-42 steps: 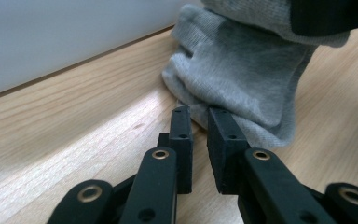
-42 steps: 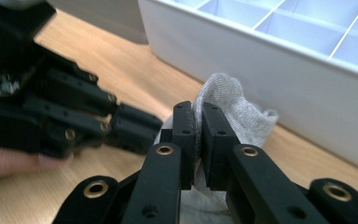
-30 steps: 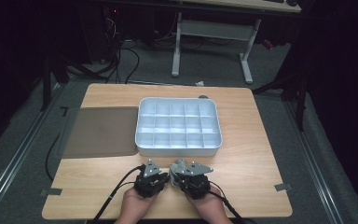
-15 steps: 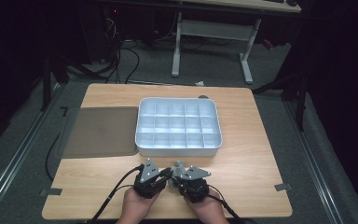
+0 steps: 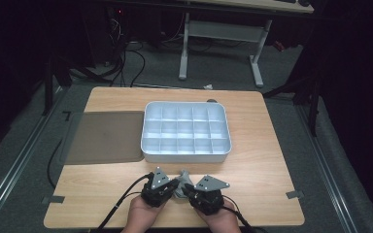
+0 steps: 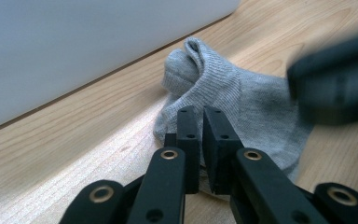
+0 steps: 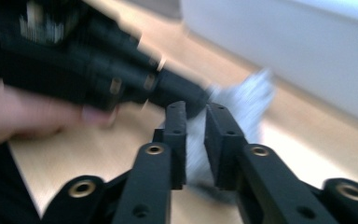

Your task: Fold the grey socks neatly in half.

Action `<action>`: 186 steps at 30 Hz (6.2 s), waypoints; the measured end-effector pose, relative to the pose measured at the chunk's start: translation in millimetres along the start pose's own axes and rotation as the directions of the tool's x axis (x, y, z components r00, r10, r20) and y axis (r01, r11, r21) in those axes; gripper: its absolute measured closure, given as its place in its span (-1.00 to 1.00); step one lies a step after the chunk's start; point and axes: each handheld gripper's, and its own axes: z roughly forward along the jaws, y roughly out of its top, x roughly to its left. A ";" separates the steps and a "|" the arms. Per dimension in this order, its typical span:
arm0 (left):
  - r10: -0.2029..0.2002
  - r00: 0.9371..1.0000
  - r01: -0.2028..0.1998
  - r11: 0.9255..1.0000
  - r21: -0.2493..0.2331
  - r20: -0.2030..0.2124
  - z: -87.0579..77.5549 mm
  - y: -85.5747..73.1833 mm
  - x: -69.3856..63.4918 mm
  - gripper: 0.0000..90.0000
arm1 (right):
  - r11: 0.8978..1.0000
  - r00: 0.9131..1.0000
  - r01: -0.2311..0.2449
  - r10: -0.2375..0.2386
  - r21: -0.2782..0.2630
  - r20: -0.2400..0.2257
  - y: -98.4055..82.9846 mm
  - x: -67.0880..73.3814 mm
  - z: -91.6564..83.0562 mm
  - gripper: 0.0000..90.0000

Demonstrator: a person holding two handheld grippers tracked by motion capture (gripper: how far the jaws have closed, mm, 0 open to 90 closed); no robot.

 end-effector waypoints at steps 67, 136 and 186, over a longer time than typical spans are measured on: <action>0.145 0.988 -0.147 0.988 -0.045 -0.051 -4.9 1.8 -36.5 0.80 | 0.961 0.967 -0.254 0.255 0.108 0.003 -29.7 -29.6 17.2 0.56; 0.094 0.995 -0.094 0.995 0.026 -0.031 5.9 -3.3 -27.8 0.83 | 0.995 0.998 -0.059 0.056 0.078 0.038 -7.0 -16.8 12.3 0.90; 0.030 1.000 -0.030 0.998 0.049 0.003 7.5 3.8 -25.2 0.81 | 0.993 0.994 -0.071 0.063 0.096 0.090 -9.8 -18.1 5.3 0.88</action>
